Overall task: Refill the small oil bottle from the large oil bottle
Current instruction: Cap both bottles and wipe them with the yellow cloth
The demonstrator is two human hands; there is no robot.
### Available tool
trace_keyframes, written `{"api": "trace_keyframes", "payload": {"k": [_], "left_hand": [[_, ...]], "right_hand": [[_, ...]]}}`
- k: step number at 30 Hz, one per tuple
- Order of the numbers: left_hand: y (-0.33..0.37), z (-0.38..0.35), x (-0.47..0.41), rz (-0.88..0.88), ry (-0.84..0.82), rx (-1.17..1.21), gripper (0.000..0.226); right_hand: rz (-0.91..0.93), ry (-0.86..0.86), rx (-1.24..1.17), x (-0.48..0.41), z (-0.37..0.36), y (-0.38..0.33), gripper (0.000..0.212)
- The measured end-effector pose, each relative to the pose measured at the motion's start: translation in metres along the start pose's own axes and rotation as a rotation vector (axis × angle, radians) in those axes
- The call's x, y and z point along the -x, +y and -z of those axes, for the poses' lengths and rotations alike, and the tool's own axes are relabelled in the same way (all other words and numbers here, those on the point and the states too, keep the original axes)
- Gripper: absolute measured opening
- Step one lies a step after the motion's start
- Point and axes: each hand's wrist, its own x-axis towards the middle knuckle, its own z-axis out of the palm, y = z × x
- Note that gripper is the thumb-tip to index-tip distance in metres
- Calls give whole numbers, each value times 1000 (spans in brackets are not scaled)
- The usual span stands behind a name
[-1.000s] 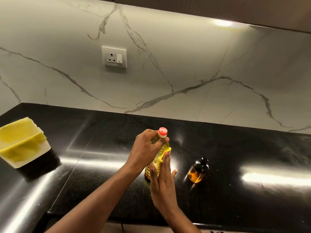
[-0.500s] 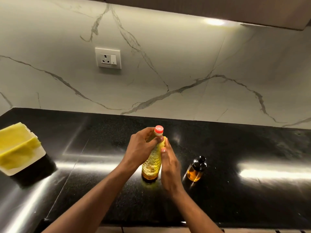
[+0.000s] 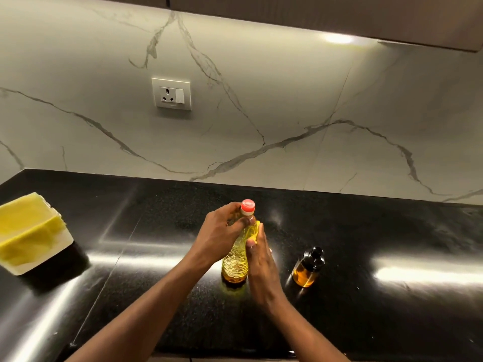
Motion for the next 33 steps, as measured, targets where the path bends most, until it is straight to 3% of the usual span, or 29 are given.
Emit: {"api": "trace_keyframes", "payload": {"k": [6, 12, 22, 33], "left_hand": [[1, 8, 0, 9, -51, 12, 23], [-3, 10, -11, 42, -67, -101, 29], [-6, 9, -8, -9, 36, -88, 21], [-4, 9, -11, 18, 14, -14, 16]], "right_hand": [[66, 48, -80, -20, 3, -31, 91], [49, 110, -143, -24, 17, -14, 59], [90, 23, -28, -13, -7, -42, 66], [122, -23, 53, -3, -7, -32, 72]]}}
